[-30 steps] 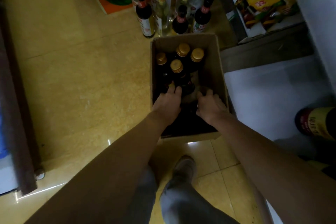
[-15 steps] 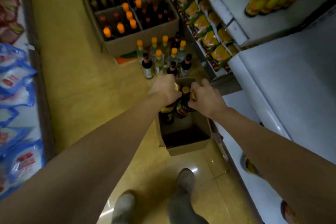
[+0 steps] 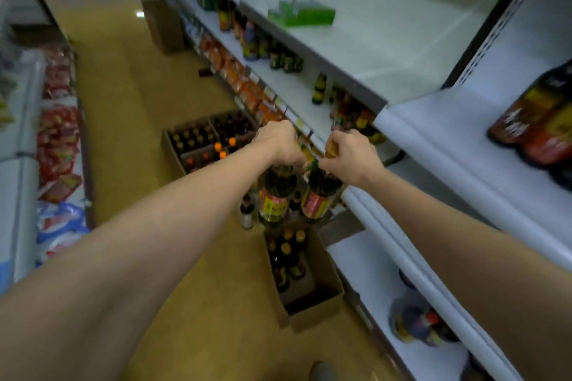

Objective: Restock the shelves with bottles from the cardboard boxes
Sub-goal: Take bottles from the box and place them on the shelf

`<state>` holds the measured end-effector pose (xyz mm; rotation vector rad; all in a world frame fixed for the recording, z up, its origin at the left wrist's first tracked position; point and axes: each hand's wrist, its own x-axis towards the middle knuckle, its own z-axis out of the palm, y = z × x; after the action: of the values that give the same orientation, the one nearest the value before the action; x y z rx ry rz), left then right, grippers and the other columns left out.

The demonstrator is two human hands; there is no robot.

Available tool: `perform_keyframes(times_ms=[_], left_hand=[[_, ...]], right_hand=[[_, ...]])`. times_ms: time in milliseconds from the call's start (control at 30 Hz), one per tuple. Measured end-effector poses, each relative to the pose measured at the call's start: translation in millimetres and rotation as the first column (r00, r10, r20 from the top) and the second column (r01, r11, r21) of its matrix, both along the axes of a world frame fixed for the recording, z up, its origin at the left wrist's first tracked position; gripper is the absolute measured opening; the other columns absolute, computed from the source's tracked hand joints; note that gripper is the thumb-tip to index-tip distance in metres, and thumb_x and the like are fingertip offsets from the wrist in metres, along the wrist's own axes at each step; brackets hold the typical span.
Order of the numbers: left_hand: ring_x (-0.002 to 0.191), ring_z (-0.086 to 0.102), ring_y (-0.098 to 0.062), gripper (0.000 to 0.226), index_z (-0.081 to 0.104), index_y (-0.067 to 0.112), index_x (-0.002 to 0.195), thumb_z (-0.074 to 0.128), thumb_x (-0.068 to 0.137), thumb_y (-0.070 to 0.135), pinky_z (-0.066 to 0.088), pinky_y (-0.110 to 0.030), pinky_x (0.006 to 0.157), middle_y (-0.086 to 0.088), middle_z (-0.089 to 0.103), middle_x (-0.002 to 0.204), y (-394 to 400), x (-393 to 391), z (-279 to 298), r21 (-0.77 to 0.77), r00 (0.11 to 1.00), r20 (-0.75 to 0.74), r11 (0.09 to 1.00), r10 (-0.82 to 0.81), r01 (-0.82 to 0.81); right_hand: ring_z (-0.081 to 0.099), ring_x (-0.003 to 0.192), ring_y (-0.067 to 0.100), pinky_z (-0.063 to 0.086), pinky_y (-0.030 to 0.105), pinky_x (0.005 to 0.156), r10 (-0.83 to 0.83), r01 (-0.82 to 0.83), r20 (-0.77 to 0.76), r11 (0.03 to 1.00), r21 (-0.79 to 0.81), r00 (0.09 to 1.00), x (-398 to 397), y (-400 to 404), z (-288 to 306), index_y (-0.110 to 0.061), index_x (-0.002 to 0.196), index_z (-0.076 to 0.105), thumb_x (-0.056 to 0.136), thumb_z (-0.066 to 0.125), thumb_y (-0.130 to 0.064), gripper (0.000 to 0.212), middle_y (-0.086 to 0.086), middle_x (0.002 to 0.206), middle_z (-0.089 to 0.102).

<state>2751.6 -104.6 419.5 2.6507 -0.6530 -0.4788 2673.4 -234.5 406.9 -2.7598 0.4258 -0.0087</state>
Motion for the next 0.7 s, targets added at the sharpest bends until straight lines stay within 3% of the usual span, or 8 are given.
perform_keyframes(times_ms=[200, 333, 433, 567, 700], left_hand=[[0.061, 0.056, -0.017, 0.024, 0.062, 0.012, 0.076, 0.07, 0.079, 0.035, 0.043, -0.028, 0.054, -0.003, 0.057, 0.067, 18, -16, 131, -0.066, 0.973, 0.215, 0.993, -0.078, 0.094], [0.073, 0.062, -0.021, 0.026, 0.065, 0.01, 0.085, 0.069, 0.079, 0.035, 0.047, -0.028, 0.057, -0.005, 0.062, 0.078, 28, -32, 205, -0.134, 0.951, 0.292, 0.98, -0.104, 0.148], [0.071, 0.062, -0.021, 0.03, 0.064, 0.009, 0.084, 0.071, 0.079, 0.038, 0.047, -0.027, 0.053, -0.007, 0.065, 0.08, 30, -44, 257, -0.155, 0.929, 0.351, 0.971, -0.118, 0.182], [0.064, 0.057, -0.018, 0.025, 0.059, 0.012, 0.083, 0.071, 0.079, 0.034, 0.048, -0.029, 0.061, -0.005, 0.061, 0.078, 30, -62, 321, -0.229, 0.9, 0.412, 0.94, -0.142, 0.253], [0.083, 0.063, -0.021, 0.031, 0.061, 0.01, 0.097, 0.073, 0.078, 0.031, 0.054, -0.035, 0.077, -0.007, 0.065, 0.091, 30, -83, 369, -0.303, 0.874, 0.454, 0.893, -0.171, 0.332]], right_hand=[[0.051, 0.081, 0.028, 0.039, 0.034, 0.065, -0.056, 0.07, 0.17, 0.995, -0.074, 0.984, -19, 26, 125, -0.021, 0.071, 0.038, 0.083, 0.064, -0.037, 0.033, 0.009, 0.085, 0.05], [0.055, 0.085, 0.026, 0.045, 0.037, 0.068, -0.07, 0.097, 0.262, 0.991, -0.091, 0.962, -36, 41, 201, -0.016, 0.083, 0.051, 0.083, 0.065, -0.037, 0.025, 0.008, 0.087, 0.056], [0.052, 0.081, 0.024, 0.037, 0.032, 0.063, -0.079, 0.124, 0.317, 0.985, -0.124, 0.945, -54, 50, 256, -0.017, 0.078, 0.048, 0.083, 0.066, -0.036, 0.027, 0.003, 0.077, 0.051], [0.048, 0.077, 0.023, 0.032, 0.032, 0.056, -0.079, 0.165, 0.408, 0.97, -0.181, 0.91, -82, 56, 319, -0.015, 0.077, 0.048, 0.083, 0.064, -0.037, 0.028, 0.001, 0.075, 0.049], [0.052, 0.085, 0.025, 0.037, 0.032, 0.063, -0.111, 0.22, 0.484, 0.96, -0.174, 0.868, -110, 54, 365, -0.015, 0.083, 0.054, 0.084, 0.063, -0.039, 0.025, 0.004, 0.087, 0.055]])
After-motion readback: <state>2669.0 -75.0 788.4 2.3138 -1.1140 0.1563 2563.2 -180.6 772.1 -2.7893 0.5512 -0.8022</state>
